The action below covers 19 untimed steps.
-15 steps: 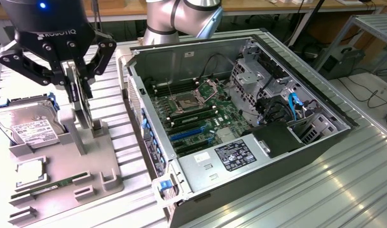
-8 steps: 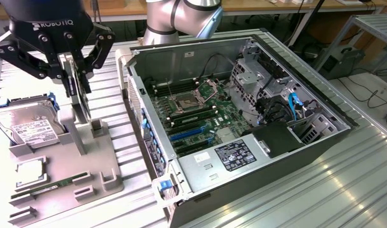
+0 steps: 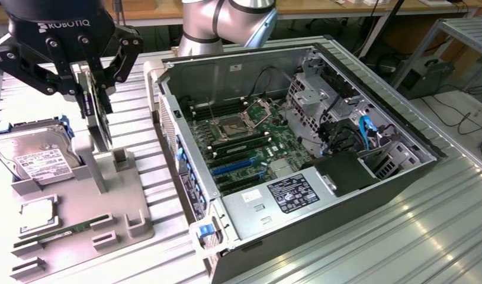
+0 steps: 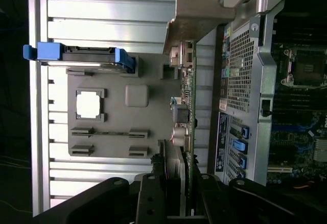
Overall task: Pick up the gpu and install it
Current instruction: 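Pick up the gpu and move the gpu toward the slot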
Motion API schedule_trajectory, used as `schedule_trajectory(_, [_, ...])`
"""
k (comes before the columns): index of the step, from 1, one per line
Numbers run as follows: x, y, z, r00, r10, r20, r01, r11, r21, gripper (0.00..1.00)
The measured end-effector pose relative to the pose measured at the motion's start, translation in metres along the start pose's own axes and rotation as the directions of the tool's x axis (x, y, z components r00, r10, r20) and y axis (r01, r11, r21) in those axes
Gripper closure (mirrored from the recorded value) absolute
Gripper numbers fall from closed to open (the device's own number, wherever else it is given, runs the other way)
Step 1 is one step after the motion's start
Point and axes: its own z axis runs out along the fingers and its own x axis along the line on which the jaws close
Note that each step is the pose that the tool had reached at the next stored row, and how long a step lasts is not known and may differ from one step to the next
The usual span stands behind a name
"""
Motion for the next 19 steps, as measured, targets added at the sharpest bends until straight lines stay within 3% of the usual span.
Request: schedule_trajectory(19, [-0.01,-0.0004,0.0002,1.0,0.0,0.0,0.0,1.0,0.0,0.72])
